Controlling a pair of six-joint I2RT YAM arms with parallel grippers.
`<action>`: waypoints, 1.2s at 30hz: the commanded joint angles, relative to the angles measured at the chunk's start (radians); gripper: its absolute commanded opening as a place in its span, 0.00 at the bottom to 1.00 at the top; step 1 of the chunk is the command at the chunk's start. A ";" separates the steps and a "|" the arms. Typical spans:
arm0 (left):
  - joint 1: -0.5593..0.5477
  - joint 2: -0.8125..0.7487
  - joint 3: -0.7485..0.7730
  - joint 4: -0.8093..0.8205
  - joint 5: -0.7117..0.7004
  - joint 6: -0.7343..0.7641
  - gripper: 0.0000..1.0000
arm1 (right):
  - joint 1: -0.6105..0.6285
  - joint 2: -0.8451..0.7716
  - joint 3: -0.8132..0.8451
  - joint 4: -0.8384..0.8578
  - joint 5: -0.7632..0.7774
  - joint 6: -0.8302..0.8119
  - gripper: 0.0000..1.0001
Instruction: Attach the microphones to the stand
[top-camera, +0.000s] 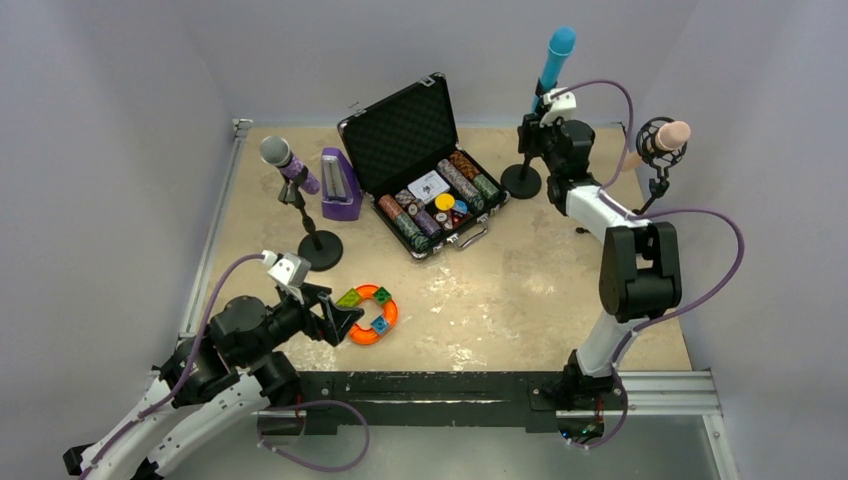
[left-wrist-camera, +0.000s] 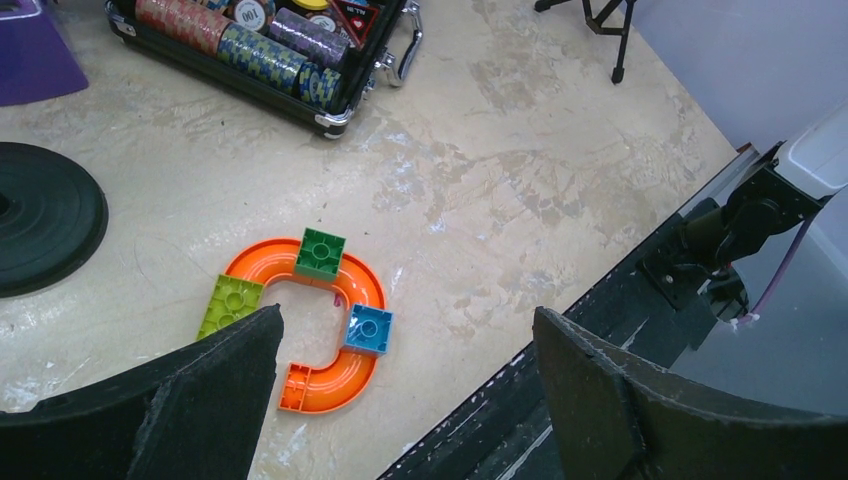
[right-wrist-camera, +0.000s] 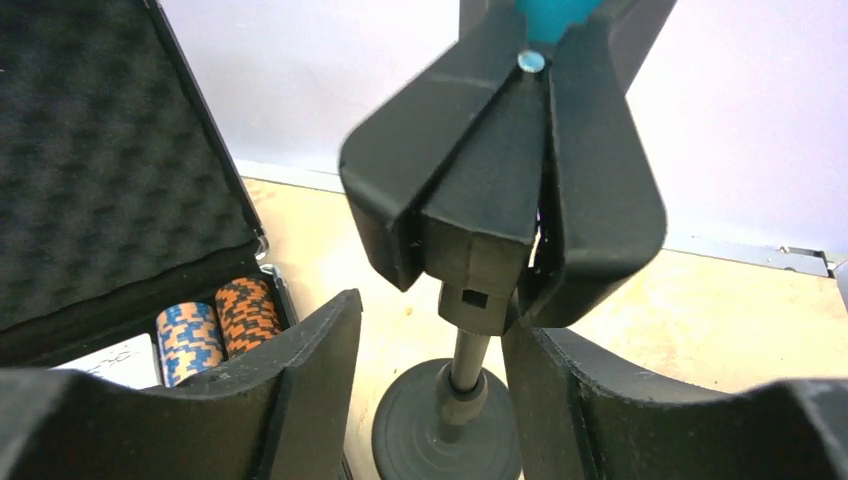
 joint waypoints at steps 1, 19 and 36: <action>-0.002 -0.011 -0.001 0.057 0.019 0.008 0.98 | -0.001 -0.077 -0.018 0.049 -0.019 0.007 0.59; -0.001 -0.021 -0.002 0.080 0.063 0.010 0.99 | -0.001 -0.249 -0.158 -0.085 -0.070 0.064 0.89; -0.001 -0.025 -0.001 0.049 0.073 -0.004 0.99 | -0.001 -0.481 -0.306 -0.324 -0.244 0.021 0.96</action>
